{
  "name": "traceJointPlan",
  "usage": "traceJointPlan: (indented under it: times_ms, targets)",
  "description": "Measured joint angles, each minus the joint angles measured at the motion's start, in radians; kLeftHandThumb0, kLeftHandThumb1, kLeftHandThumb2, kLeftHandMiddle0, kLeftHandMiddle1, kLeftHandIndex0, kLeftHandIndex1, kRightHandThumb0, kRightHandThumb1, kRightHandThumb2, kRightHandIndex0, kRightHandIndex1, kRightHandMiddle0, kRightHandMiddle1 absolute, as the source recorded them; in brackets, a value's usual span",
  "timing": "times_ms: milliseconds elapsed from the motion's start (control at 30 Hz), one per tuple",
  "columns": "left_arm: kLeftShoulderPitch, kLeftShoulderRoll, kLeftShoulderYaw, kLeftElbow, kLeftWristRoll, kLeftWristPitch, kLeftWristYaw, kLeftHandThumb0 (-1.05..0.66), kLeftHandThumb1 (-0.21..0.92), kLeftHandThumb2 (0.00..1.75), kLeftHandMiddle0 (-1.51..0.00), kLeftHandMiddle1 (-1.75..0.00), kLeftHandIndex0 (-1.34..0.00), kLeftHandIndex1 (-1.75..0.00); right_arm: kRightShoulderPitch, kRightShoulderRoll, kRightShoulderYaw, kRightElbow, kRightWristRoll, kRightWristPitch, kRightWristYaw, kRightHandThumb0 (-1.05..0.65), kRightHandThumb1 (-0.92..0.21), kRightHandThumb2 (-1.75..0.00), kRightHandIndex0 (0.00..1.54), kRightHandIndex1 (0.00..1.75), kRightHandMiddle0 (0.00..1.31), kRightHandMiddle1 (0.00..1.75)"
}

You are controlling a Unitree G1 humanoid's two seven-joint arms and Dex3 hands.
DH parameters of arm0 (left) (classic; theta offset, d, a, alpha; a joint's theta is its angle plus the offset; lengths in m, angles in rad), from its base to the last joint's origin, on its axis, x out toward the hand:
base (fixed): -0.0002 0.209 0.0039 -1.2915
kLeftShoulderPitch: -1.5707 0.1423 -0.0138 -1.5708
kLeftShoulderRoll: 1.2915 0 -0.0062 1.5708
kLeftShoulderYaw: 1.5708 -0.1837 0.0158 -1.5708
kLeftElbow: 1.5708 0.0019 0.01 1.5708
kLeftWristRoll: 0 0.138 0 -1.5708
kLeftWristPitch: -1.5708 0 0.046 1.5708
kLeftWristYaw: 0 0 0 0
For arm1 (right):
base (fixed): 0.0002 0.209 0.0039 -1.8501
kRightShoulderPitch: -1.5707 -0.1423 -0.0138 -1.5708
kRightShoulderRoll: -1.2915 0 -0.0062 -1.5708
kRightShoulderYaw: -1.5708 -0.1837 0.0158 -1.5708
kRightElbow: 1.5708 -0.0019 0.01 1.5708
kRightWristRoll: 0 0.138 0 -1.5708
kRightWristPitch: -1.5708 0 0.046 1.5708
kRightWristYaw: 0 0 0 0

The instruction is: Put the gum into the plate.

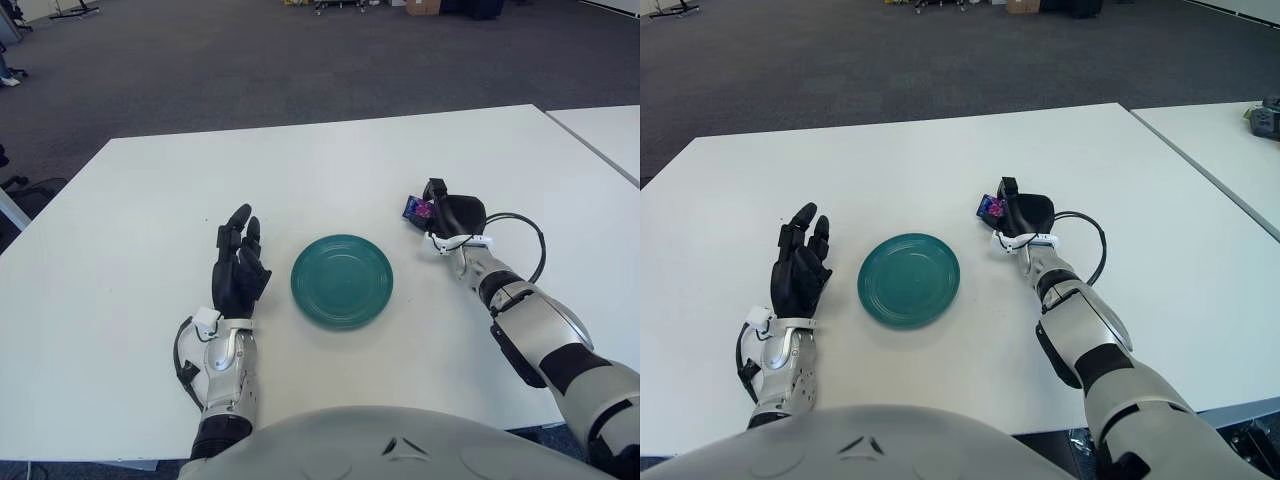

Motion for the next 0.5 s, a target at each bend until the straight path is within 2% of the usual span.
traceJointPlan:
  times_ms: [300, 500]
  targets:
    - [0.001, 0.000, 0.001, -0.002, -0.018, 0.005, -0.001, -0.91, 0.92, 0.85, -0.31, -0.02, -0.02, -0.83, -0.004, -0.009, -0.018, -0.005, 0.008, -0.029, 0.032, -0.48, -0.92, -0.68, 1.28, 1.75, 1.03, 1.75]
    - [0.001, 0.000, 0.002, -0.002, -0.023, 0.006, -0.002, -0.91, 0.92, 0.84, -0.31, -0.01, -0.02, -0.84, -0.036, -0.023, -0.020, -0.005, 0.008, -0.067, 0.061, -0.47, -0.92, -0.67, 1.26, 1.75, 1.00, 1.75]
